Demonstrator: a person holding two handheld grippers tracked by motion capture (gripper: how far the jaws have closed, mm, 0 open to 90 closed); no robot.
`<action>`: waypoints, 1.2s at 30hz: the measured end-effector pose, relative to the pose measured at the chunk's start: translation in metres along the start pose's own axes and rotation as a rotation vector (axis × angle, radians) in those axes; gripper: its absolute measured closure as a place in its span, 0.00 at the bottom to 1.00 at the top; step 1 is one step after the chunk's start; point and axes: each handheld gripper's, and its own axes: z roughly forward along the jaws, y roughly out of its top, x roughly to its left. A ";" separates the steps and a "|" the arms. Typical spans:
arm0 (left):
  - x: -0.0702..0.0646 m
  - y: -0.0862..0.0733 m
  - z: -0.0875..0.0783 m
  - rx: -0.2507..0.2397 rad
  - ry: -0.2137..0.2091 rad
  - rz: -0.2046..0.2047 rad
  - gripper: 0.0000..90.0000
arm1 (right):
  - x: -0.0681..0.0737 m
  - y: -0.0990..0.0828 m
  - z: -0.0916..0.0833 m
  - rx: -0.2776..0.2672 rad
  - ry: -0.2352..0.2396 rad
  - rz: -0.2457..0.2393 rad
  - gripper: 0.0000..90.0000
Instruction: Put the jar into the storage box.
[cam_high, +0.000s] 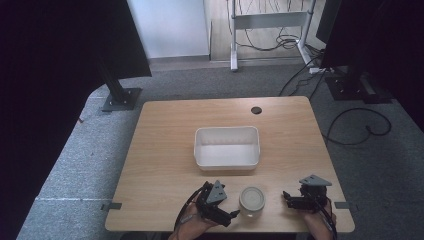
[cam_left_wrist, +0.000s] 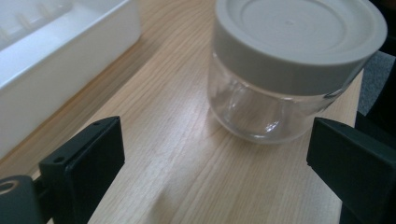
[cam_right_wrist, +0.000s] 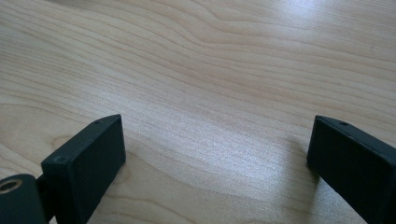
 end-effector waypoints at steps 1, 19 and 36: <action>-0.001 0.001 0.001 0.002 -0.003 0.005 0.04 | 0.000 0.000 0.000 0.000 0.000 0.000 0.05; -0.014 0.013 0.022 0.004 -0.070 0.029 0.04 | 0.000 0.000 0.000 0.001 0.005 -0.004 0.04; -0.026 0.026 0.043 0.034 -0.049 0.066 0.05 | 0.001 0.000 0.000 0.002 0.008 -0.006 0.04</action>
